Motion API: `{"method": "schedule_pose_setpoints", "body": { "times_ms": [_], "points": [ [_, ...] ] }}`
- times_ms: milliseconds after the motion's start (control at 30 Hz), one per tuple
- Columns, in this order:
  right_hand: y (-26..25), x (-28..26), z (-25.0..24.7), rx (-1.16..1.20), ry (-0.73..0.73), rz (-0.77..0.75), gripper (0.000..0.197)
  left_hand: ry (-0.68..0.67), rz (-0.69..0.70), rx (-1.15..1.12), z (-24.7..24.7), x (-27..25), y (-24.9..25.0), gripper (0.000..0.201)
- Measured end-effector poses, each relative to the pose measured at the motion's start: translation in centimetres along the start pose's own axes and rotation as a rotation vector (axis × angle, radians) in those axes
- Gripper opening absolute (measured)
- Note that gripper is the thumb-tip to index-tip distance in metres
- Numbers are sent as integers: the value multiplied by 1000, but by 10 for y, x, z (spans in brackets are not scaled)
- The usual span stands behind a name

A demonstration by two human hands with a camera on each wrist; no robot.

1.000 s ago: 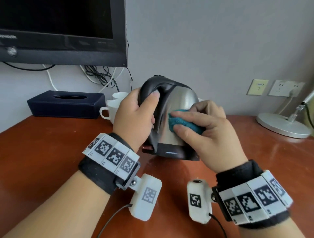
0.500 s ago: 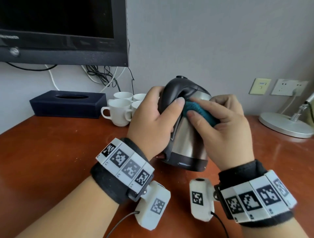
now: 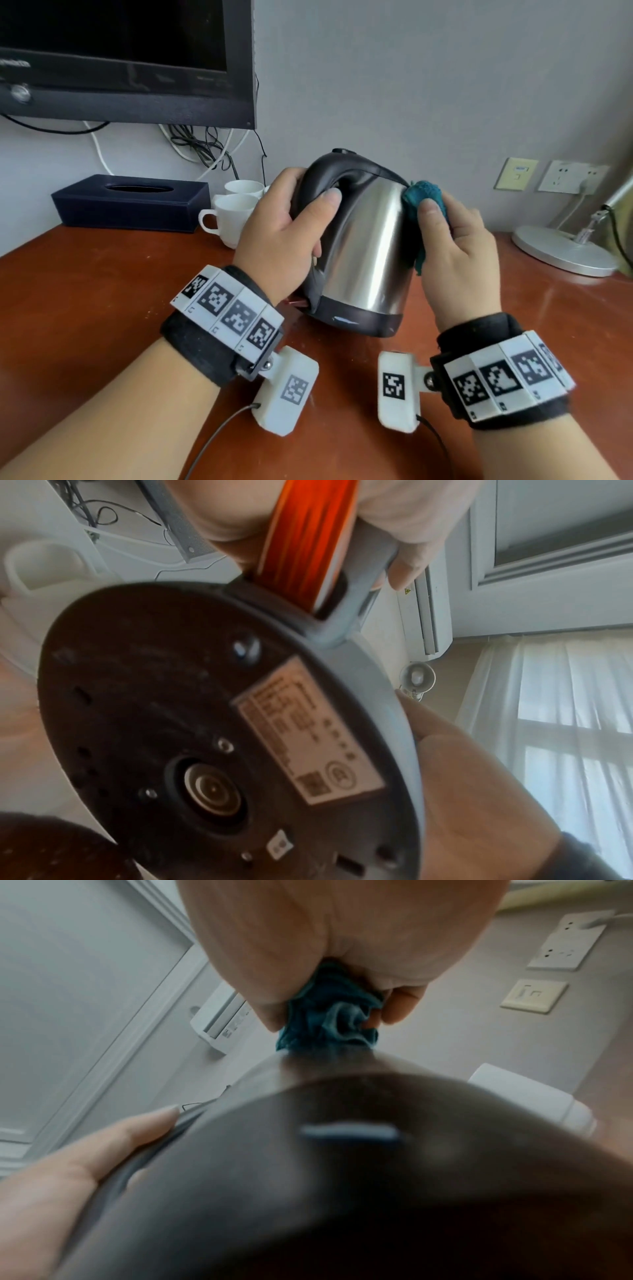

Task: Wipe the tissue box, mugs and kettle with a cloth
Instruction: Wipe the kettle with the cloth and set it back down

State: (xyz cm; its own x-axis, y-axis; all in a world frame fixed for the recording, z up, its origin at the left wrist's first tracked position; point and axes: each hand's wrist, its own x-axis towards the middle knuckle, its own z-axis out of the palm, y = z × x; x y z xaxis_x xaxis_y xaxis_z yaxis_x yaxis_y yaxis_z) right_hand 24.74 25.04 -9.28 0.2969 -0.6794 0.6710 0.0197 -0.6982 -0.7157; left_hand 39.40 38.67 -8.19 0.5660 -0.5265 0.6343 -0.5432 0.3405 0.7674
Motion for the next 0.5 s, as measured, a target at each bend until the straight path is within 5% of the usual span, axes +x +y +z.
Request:
{"method": "schedule_pose_setpoints", "body": {
  "times_ms": [267, 500],
  "points": [
    [-17, -7, 10, -43, -314, -259, 45, 12, 17, 37, 6, 0, 0, 16],
    [-25, -15, 16, -196, -540, -312, 42, 238, -150, -4, 2, 12, -9, 28]
  ]
}}
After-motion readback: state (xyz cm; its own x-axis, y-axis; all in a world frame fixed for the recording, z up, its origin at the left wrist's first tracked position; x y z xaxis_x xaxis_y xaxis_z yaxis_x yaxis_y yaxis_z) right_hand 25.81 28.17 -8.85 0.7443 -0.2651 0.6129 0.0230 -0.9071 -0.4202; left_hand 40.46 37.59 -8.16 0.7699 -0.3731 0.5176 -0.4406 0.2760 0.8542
